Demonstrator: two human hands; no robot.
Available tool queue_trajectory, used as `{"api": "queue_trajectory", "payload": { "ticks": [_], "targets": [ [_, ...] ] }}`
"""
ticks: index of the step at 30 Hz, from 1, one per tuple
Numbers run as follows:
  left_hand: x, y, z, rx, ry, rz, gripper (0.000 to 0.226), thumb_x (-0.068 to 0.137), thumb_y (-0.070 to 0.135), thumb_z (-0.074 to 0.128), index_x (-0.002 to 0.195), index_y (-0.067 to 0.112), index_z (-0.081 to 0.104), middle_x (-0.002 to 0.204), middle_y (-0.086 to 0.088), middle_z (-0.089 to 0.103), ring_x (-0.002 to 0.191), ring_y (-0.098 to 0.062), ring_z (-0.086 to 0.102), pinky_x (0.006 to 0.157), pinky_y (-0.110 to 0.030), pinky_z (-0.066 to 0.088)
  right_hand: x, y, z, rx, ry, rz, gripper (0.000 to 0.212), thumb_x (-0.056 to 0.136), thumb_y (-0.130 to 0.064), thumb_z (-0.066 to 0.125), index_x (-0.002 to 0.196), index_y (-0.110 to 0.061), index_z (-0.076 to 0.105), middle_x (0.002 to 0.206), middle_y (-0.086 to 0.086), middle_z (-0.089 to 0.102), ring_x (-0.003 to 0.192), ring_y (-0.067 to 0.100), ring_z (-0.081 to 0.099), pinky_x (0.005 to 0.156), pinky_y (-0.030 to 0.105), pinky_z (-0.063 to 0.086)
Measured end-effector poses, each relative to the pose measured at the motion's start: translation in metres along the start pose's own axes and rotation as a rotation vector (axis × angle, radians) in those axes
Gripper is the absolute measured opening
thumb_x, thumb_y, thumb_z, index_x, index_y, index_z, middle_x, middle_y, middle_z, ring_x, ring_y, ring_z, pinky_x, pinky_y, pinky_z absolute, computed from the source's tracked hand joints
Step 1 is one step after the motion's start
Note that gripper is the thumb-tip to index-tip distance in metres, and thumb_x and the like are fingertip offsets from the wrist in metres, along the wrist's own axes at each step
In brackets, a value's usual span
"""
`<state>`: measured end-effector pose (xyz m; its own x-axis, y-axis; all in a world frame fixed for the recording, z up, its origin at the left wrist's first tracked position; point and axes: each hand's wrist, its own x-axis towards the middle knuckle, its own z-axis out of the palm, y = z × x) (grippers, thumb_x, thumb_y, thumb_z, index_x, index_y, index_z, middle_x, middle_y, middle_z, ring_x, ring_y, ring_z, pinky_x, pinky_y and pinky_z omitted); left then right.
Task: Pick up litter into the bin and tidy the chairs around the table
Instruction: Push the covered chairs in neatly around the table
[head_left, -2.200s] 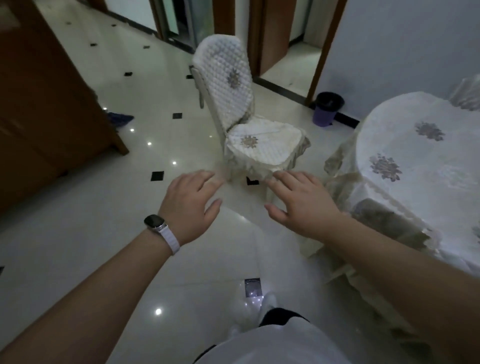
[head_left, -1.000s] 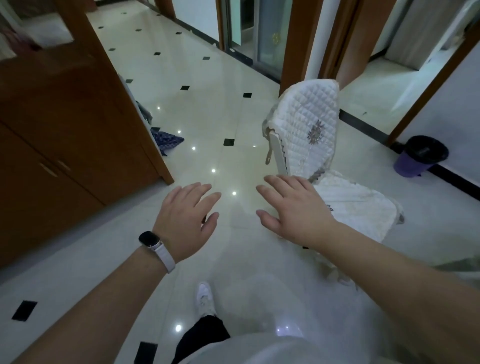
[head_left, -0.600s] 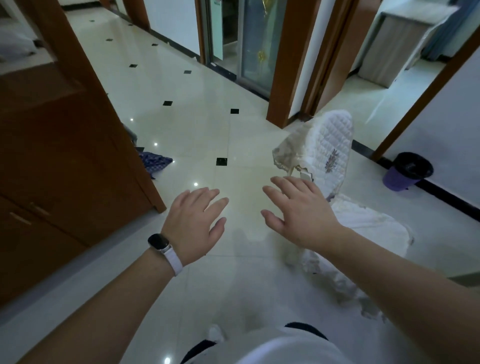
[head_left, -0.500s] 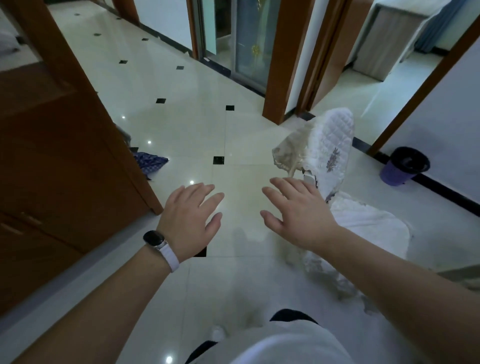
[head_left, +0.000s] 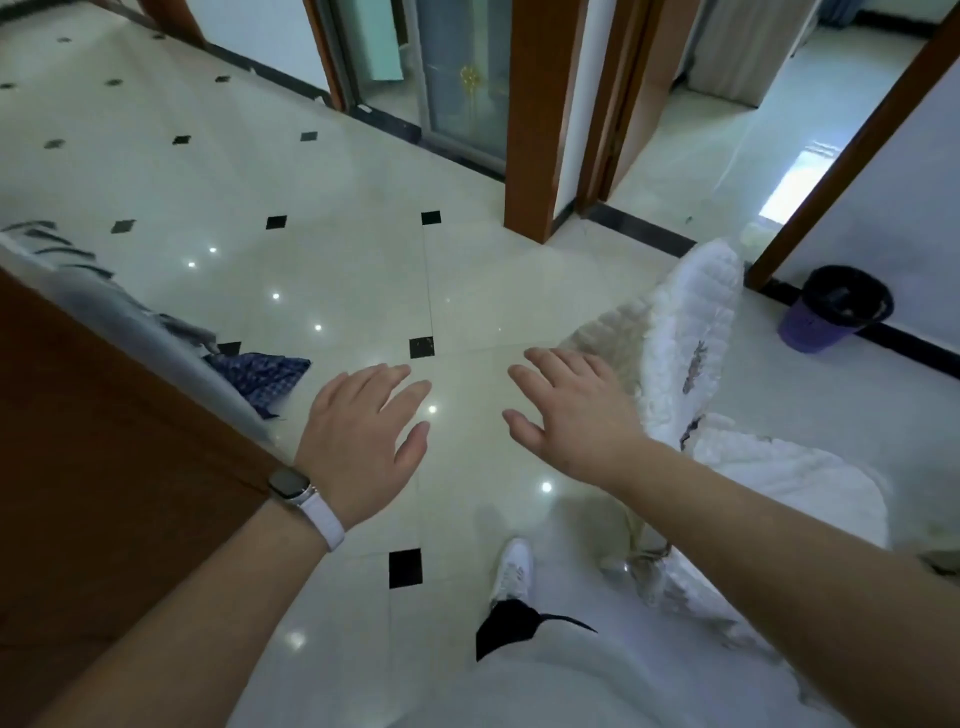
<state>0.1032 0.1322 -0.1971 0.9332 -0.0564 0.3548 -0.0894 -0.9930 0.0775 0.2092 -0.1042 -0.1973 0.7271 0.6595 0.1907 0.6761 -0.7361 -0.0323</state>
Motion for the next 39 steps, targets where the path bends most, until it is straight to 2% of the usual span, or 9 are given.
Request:
{"api": "queue_trajectory", "payload": {
  "ticks": [4,8,14,22,27,34,39],
  "targets": [
    [0.070,-0.019,0.017,-0.008,0.007,0.030,0.039,0.087,0.033,0.056,0.119,0.016,0.069,0.124,-0.008,0.065,0.113,-0.032,0.060,0.098,-0.049,0.044,0.060,0.042,0.011,0.024,-0.012,-0.001,0.051,0.087,-0.051,0.043,0.117,-0.016,0.064,0.125,0.010,0.061,0.110,0.032,0.058,0.094,0.042,0.042],
    [0.138,-0.029,0.029,-0.036,0.022,0.065,0.039,0.087,0.033,0.054,0.118,0.015,0.069,0.122,-0.008,0.065,0.112,-0.031,0.059,0.097,-0.050,0.045,0.116,0.088,0.005,-0.005,-0.056,0.008,0.053,0.090,-0.052,0.040,0.125,-0.017,0.060,0.132,0.010,0.057,0.119,0.031,0.053,0.101,0.044,0.038],
    [0.222,-0.034,0.058,-0.089,-0.020,0.165,0.039,0.088,0.034,0.052,0.118,0.015,0.069,0.125,-0.008,0.065,0.115,-0.032,0.060,0.098,-0.050,0.045,0.143,0.124,0.006,-0.002,-0.042,0.142,0.051,0.090,-0.051,0.041,0.123,-0.018,0.061,0.131,0.008,0.059,0.118,0.029,0.054,0.098,0.041,0.039],
    [0.333,-0.035,0.116,-0.210,-0.054,0.418,0.041,0.088,0.035,0.052,0.118,0.013,0.070,0.124,-0.011,0.066,0.113,-0.033,0.061,0.095,-0.050,0.047,0.164,0.175,0.021,-0.031,-0.095,0.400,0.051,0.090,-0.052,0.042,0.124,-0.018,0.059,0.133,0.008,0.056,0.119,0.030,0.052,0.099,0.043,0.040],
    [0.413,-0.052,0.162,-0.296,-0.094,0.578,0.040,0.088,0.035,0.053,0.119,0.014,0.069,0.125,-0.011,0.064,0.114,-0.033,0.061,0.095,-0.049,0.047,0.197,0.192,0.035,-0.077,-0.092,0.632,0.051,0.087,-0.052,0.042,0.117,-0.016,0.062,0.126,0.008,0.060,0.113,0.031,0.056,0.095,0.043,0.042],
    [0.517,-0.067,0.194,-0.442,-0.161,0.805,0.041,0.089,0.036,0.052,0.122,0.017,0.067,0.127,-0.009,0.063,0.116,-0.029,0.058,0.098,-0.046,0.044,0.259,0.183,0.039,-0.087,-0.184,0.959,0.053,0.092,-0.056,0.037,0.131,-0.023,0.052,0.141,0.004,0.050,0.127,0.026,0.047,0.105,0.042,0.035],
    [0.553,-0.037,0.213,-0.573,-0.175,1.023,0.040,0.088,0.035,0.052,0.120,0.016,0.068,0.125,-0.009,0.064,0.114,-0.030,0.059,0.095,-0.045,0.044,0.259,0.168,0.029,-0.136,-0.126,1.191,0.052,0.089,-0.054,0.041,0.124,-0.020,0.059,0.133,0.006,0.057,0.119,0.027,0.054,0.099,0.041,0.040]
  ]
}}
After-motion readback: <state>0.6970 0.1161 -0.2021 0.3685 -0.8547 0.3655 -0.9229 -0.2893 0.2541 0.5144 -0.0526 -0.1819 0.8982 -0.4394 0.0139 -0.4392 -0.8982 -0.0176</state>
